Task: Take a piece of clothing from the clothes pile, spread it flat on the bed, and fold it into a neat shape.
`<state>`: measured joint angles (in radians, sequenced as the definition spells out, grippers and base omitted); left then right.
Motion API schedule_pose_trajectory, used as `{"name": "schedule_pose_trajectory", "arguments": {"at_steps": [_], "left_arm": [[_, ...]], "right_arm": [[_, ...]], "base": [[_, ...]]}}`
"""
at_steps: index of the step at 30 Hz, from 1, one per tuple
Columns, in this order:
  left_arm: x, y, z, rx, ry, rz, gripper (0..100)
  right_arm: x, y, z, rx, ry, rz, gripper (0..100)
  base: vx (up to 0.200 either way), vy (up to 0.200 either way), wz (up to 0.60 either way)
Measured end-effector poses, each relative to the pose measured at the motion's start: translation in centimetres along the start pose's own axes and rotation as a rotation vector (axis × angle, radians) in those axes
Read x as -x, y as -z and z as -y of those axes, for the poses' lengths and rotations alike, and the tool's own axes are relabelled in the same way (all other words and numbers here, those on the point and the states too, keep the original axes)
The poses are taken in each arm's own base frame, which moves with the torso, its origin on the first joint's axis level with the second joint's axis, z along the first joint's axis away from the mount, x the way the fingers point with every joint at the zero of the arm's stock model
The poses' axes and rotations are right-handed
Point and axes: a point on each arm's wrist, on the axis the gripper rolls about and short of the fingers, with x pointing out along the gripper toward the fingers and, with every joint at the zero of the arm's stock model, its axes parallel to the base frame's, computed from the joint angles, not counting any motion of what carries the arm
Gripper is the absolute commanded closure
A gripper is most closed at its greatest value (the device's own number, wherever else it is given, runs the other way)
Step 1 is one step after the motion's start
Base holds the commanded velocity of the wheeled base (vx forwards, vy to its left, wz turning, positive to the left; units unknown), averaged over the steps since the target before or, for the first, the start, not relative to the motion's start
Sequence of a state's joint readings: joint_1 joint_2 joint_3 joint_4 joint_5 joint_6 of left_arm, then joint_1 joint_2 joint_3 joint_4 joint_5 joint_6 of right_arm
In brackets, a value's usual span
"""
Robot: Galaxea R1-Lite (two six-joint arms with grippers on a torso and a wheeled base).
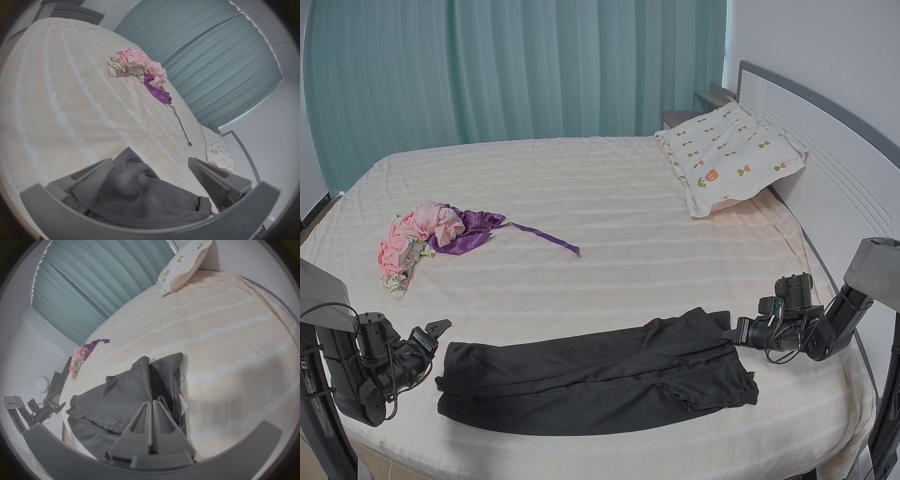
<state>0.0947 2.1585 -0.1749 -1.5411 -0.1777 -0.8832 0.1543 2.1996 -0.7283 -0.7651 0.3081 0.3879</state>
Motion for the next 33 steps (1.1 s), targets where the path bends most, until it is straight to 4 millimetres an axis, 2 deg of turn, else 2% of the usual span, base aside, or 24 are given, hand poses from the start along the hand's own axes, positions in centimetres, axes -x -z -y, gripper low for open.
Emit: {"name": "schedule_pose_trajectory", "arguments": {"at_steps": [24, 25, 33], "left_arm": [[0.0, 0.0, 0.0, 0.000, -0.001, 0.001, 0], [0.0, 0.0, 0.0, 0.001, -0.001, 0.000, 0], [0.3, 0.1, 0.0, -0.001, -0.003, -0.001, 0]], "right_arm": [[1.0, 1.4, 0.4, 0.009, 0.024, -0.041, 100], [1.1, 1.4, 0.4, 0.010, 0.023, -0.040, 0], [1.5, 1.1, 0.2, 0.001, 0.019, -0.023, 0]], "base": [[0.000, 0.000, 0.00], [0.000, 0.000, 0.00], [0.000, 0.000, 0.00]]}}
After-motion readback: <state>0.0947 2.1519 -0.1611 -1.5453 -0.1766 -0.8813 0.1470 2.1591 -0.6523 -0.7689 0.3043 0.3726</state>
